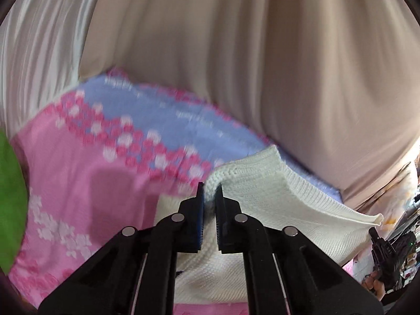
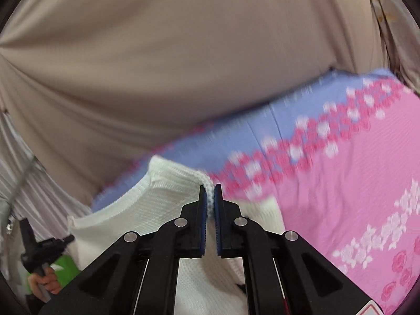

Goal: Fold small clothes

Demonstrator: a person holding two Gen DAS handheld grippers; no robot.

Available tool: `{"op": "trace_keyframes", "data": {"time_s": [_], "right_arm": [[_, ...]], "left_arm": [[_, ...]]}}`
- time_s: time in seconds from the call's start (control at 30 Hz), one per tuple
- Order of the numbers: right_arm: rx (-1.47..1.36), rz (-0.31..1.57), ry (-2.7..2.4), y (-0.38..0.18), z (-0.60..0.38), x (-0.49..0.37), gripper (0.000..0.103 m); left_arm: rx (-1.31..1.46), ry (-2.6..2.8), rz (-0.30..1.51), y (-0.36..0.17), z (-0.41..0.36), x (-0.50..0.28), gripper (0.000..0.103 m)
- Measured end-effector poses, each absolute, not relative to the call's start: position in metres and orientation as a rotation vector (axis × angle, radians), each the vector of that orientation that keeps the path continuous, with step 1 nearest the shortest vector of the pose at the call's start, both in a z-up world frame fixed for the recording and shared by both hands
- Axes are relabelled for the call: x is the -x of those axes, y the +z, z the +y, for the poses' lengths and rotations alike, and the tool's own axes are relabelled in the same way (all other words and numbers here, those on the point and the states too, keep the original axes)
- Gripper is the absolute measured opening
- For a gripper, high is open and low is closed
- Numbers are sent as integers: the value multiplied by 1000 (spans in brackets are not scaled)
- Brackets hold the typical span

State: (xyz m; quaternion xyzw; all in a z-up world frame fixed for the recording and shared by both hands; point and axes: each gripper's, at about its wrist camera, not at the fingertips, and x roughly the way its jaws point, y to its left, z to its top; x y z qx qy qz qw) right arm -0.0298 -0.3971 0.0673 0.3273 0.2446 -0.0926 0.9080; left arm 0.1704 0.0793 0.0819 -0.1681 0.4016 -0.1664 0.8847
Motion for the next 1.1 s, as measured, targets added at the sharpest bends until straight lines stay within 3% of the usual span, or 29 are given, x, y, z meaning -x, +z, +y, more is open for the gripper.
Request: {"op": "trace_keyframes", "data": {"time_s": [0.1, 0.17, 0.33, 0.5, 0.53, 0.6, 0.63, 0.67, 0.77, 0.83, 0.9, 1.1], "right_arm": [[-650, 417, -176, 101, -401, 34, 3], [-617, 449, -193, 95, -403, 23, 3], [-685, 720, -272, -6, -424, -30, 3], [-679, 870, -316, -65, -426, -61, 4], [-676, 901, -302, -72, -426, -68, 4], [-659, 957, -300, -85, -424, -79, 8], [-644, 961, -308, -85, -423, -81, 9], [-631, 953, -326, -83, -421, -81, 11], [-610, 895, -348, -66, -413, -64, 27], [-599, 858, -359, -55, -406, -48, 38], [-591, 850, -359, -51, -398, -31, 42], [-556, 980, -407, -77, -371, 13, 43]], "left_arm": [[325, -333, 831, 84, 70, -183, 6], [315, -296, 924, 48, 61, -204, 6], [284, -190, 1175, -63, 38, -239, 6], [177, -151, 1203, -100, 18, -250, 13], [163, -143, 1214, -107, 16, -251, 21], [144, -153, 1183, -109, 13, -248, 24], [128, -157, 1167, -106, 12, -245, 33], [117, -149, 1161, -101, 13, -241, 50], [136, -113, 1068, -76, 25, -220, 75], [154, -106, 1029, -68, 35, -206, 79], [167, -95, 1057, -71, 42, -196, 80], [166, -72, 1173, -92, 60, -145, 79]]}}
